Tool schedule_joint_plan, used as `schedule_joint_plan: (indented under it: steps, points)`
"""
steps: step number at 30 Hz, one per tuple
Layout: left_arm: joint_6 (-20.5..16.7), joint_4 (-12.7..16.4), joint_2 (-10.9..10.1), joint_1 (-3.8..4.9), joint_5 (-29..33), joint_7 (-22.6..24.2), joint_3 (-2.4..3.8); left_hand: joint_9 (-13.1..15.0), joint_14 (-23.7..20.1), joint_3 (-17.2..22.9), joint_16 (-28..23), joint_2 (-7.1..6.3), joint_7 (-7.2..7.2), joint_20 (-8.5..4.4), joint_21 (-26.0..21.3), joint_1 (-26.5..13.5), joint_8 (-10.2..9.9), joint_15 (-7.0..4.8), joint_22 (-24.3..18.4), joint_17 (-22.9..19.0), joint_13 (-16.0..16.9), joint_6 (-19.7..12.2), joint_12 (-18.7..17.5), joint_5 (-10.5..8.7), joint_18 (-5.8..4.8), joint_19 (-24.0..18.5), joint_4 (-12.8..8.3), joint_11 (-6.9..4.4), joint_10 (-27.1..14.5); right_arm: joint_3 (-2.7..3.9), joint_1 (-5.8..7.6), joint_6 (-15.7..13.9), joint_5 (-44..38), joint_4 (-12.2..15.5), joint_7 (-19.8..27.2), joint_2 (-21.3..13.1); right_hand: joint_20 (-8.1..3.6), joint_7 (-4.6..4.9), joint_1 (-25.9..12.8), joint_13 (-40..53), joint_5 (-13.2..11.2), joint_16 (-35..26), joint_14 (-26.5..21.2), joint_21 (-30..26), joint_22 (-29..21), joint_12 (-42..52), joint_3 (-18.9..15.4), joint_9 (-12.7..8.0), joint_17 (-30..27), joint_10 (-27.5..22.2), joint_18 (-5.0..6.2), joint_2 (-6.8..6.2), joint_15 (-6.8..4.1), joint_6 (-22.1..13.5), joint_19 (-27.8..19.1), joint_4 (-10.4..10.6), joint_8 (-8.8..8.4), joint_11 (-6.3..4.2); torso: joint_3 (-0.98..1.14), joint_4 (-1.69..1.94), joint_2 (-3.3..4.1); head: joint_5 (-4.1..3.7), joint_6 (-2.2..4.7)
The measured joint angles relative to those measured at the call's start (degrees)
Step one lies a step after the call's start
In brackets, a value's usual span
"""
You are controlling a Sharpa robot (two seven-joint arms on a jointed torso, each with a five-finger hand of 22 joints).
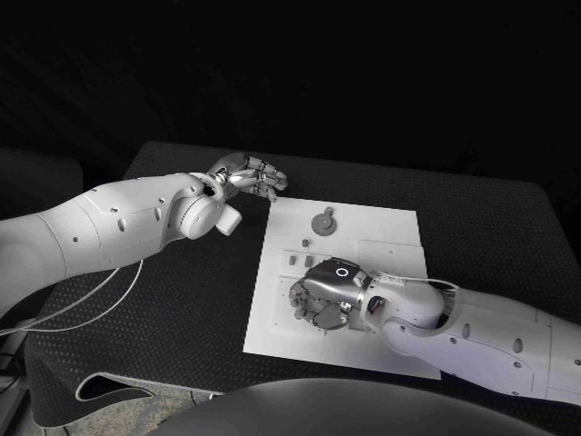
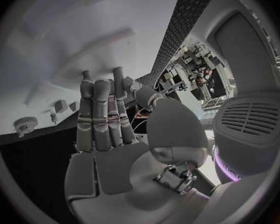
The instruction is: Assemble the parts on the task board
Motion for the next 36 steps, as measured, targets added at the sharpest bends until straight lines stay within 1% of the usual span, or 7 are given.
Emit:
schedule_joint_plan:
  steps: [2, 6, 12, 15, 20, 32, 36]
  points:
    - [0.01, 0.0, -0.02, 0.0, 0.0, 0.0, 0.0, 0.0, 0.0, 0.0, 0.0, 0.0, 0.0, 0.0, 0.0, 0.0, 0.0, 0.0, 0.0, 0.0, 0.0, 0.0, 0.0, 0.0, 0.0, 0.0, 0.0, 0.0, 0.0, 0.03, 0.03, 0.21, -0.03, -0.04, 0.04, 0.03, 0.0, 0.0, 0.04, 0.08, 0.0, 0.0, -0.09, 0.0, 0.0, -0.11, 0.0, 0.01, 0.0, 0.0, 0.0, -0.04, 0.09, 0.0, 0.0, 0.0, -0.02, 0.0, -0.01, 0.0, 0.0, -0.01, 0.0]
    - [0.02, 0.0, -0.04, 0.0, 0.0, -0.01, 0.0, 0.0, 0.0, 0.0, 0.0, 0.0, 0.0, 0.0, 0.0, 0.0, 0.0, 0.0, 0.0, 0.03, 0.0, 0.0, 0.0, 0.0, 0.0, 0.0, 0.0, 0.0, 0.0, 0.09, 0.12, 0.79, 0.22, -0.13, 0.32, 0.06, 0.1, 0.23, 1.13, 0.11, 0.0, 0.0, -0.66, 0.22, 0.0, -0.71, -0.26, 0.01, -0.01, -0.32, 0.0, -1.16, 0.42, -0.24, -0.72, 0.1, -0.28, 0.3, -0.03, -0.02, 0.0, -0.02, -0.05]
    - [0.04, -0.02, -0.03, 0.0, 0.0, -0.03, 0.0, 0.0, 0.0, 0.0, 0.0, 0.0, 0.0, 0.0, 0.0, 0.0, 0.0, 0.0, -0.04, 0.05, -0.05, 0.0, 0.0, 0.0, 0.0, 0.0, 0.0, 0.0, 0.0, -0.07, 0.31, 1.28, 1.2, -0.34, 0.8, 0.18, 0.22, 1.24, -1.85, -0.04, 0.23, 0.19, -1.73, 0.56, 0.0, -1.89, -2.27, -0.45, -0.16, -2.02, 0.6, -5.78, 0.64, -1.88, -1.25, 0.93, -1.74, 0.98, -0.03, -0.03, 0.0, -0.17, -0.1]
    - [0.05, -0.02, -0.03, 0.0, 0.0, -0.03, 0.0, 0.0, 0.0, 0.0, -0.03, 0.0, 0.0, 0.0, 0.0, 0.0, 0.0, 0.0, -0.05, 0.05, -0.05, 0.0, 0.0, 0.0, 0.0, 0.0, 0.0, 0.0, 0.0, -0.17, 0.28, 1.34, 1.76, -0.39, 1.07, 0.21, 0.39, 1.52, -2.74, -0.04, 0.23, 0.23, -1.94, 0.68, 0.2, -2.02, -3.5, -0.76, -0.17, -2.27, 0.73, -6.67, 0.75, -2.55, -1.43, 0.84, -2.11, 1.23, -0.03, -0.03, 0.0, -0.24, -0.11]
    - [0.11, -0.04, -0.03, 0.0, 0.0, -0.08, 0.0, -0.04, 0.0, 0.0, -0.22, 0.0, 0.0, 0.0, 0.0, 0.0, 0.0, 0.0, -0.04, 0.11, -0.04, 0.0, 0.0, 0.0, 0.0, 0.0, 0.0, -0.01, 0.0, -0.17, 0.31, 1.16, 3.24, -0.66, 1.7, 0.11, 0.5, 2.82, -4.4, -0.18, 0.22, 0.65, -2.33, 0.79, 0.17, -3.26, -5.66, -1.59, -0.26, -4.22, 0.88, -8.33, 1.5, -5.46, -1.75, 1.54, -3.76, 1.74, -0.03, -0.03, 0.0, -0.28, -0.11]
    - [0.21, -0.2, 0.1, 0.0, 0.0, -0.13, 0.0, -0.05, 0.0, 0.0, -0.22, 0.0, -0.12, 0.0, 0.0, 0.0, 0.0, 0.0, -0.04, 0.16, -0.04, -0.12, 0.0, 0.0, 0.0, 0.0, 0.0, -0.01, 0.01, -0.3, 0.19, -0.06, 4.88, -0.73, 2.07, -0.16, 0.52, 2.99, -4.46, -0.16, 0.22, 0.67, -2.41, 0.88, -0.05, -3.43, -6.37, -1.76, -0.28, -4.53, 0.85, -8.39, 1.57, -5.82, -1.77, 1.39, -3.97, 2.03, -0.02, -0.01, 0.01, -0.4, -0.11]
    - [0.24, -0.31, 0.11, 0.0, 0.0, -0.14, 0.0, -0.05, 0.0, 0.0, -0.22, 0.0, -0.2, 0.0, 0.0, 0.0, 0.0, 0.0, -0.09, 0.16, -0.04, -0.2, 0.0, 0.0, 0.0, 0.0, 0.0, -0.01, 0.01, -0.38, 0.16, -0.88, 5.59, -0.09, 2.26, -1.32, 0.61, 3.26, -4.48, -0.12, 0.22, 1.01, -2.7, 0.86, 0.02, -3.93, -6.99, -1.97, -0.43, -5.42, 0.38, -8.41, 1.86, -6.74, -1.87, 1.58, -4.41, 2.23, -0.01, -0.01, 0.01, -0.53, -0.1]
